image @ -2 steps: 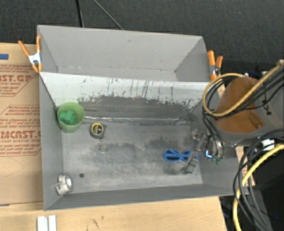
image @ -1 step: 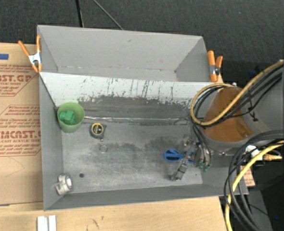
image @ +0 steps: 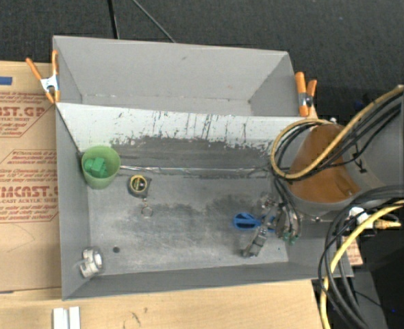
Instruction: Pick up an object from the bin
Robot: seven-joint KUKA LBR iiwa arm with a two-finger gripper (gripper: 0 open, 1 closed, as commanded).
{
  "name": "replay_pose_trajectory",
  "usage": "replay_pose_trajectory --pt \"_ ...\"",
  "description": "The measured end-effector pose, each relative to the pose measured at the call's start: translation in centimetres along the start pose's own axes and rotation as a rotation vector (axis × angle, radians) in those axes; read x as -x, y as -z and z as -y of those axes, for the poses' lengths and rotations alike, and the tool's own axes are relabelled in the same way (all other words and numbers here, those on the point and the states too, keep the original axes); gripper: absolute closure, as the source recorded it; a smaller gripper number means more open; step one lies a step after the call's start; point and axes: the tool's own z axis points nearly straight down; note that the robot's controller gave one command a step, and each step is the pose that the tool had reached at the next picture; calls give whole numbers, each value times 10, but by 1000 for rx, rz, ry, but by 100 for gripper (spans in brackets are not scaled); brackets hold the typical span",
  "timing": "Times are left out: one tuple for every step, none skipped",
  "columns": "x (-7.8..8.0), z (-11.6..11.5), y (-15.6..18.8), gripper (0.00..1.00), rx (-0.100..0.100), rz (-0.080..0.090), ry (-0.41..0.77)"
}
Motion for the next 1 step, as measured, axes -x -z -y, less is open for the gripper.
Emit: replay_pose_trajectory --pt "0 0 1 100 0 1 0"
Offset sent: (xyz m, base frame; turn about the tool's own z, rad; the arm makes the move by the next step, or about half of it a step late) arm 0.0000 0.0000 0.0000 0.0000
